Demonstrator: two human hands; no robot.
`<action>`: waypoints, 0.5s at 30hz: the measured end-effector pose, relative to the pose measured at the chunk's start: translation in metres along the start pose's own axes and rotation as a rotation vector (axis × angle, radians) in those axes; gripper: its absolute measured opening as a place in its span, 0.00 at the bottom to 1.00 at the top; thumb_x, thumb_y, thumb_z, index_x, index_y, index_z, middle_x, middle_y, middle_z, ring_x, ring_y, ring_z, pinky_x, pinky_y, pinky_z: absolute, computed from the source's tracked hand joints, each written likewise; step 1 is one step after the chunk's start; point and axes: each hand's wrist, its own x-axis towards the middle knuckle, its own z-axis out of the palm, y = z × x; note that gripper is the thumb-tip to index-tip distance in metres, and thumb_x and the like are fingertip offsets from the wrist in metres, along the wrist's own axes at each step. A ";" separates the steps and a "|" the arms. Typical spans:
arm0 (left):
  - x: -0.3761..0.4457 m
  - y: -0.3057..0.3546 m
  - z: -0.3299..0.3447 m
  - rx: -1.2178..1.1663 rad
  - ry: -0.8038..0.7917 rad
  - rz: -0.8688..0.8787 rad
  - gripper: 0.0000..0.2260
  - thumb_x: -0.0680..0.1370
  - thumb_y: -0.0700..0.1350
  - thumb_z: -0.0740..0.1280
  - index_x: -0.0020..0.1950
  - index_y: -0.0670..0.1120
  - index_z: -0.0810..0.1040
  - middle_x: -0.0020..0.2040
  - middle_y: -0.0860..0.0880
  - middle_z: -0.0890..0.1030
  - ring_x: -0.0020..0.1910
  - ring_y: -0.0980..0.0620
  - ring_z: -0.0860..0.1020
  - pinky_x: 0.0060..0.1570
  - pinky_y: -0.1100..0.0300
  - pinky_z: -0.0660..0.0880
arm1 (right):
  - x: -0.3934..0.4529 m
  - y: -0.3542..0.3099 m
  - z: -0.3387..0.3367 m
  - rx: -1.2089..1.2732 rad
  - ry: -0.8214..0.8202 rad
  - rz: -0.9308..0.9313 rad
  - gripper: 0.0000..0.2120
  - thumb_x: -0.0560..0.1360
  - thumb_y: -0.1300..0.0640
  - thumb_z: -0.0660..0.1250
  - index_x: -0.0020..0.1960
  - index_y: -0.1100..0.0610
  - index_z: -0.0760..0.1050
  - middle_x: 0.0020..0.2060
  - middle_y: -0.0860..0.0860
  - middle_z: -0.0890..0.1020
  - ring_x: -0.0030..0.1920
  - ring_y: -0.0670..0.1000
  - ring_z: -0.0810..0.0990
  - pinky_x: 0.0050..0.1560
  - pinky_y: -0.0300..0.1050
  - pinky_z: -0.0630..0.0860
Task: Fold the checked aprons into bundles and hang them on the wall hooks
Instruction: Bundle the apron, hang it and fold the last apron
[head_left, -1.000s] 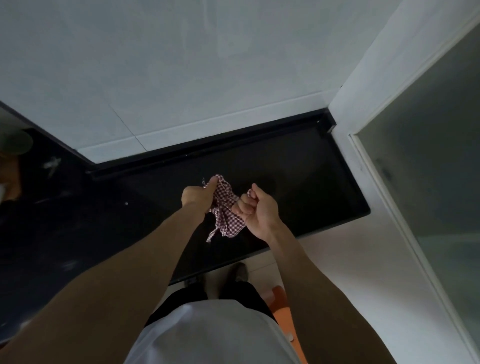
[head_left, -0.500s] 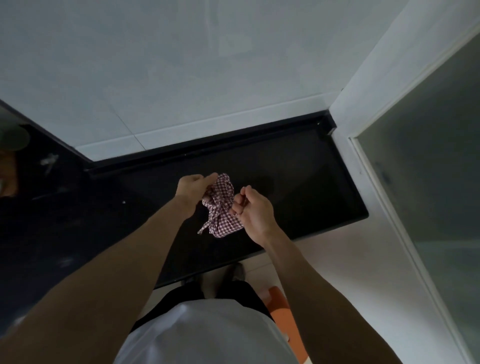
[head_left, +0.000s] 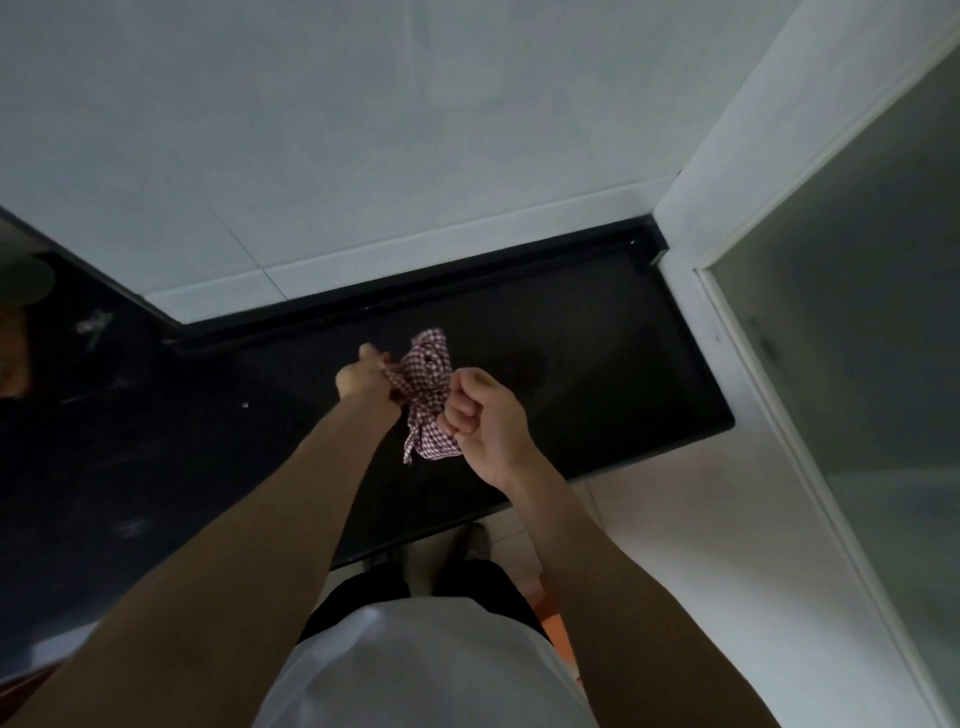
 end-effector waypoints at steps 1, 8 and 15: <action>0.001 -0.003 -0.006 0.111 0.025 0.020 0.22 0.80 0.48 0.65 0.73 0.47 0.68 0.66 0.43 0.71 0.57 0.46 0.75 0.49 0.55 0.75 | -0.001 -0.004 0.004 -0.079 -0.052 0.002 0.15 0.84 0.60 0.54 0.40 0.56 0.72 0.28 0.47 0.66 0.28 0.47 0.63 0.37 0.43 0.65; -0.017 0.007 -0.029 0.160 0.077 0.029 0.12 0.82 0.47 0.61 0.65 0.47 0.76 0.58 0.48 0.78 0.60 0.48 0.76 0.57 0.55 0.73 | -0.009 -0.028 0.028 -0.310 -0.161 -0.002 0.14 0.84 0.61 0.54 0.41 0.57 0.71 0.27 0.46 0.68 0.29 0.46 0.63 0.36 0.42 0.62; -0.024 -0.001 -0.025 0.014 0.043 0.129 0.15 0.85 0.48 0.55 0.68 0.46 0.74 0.65 0.48 0.76 0.59 0.55 0.76 0.59 0.60 0.71 | -0.020 -0.040 0.047 -0.535 -0.070 -0.030 0.12 0.84 0.60 0.56 0.43 0.58 0.72 0.26 0.46 0.68 0.27 0.45 0.63 0.32 0.42 0.61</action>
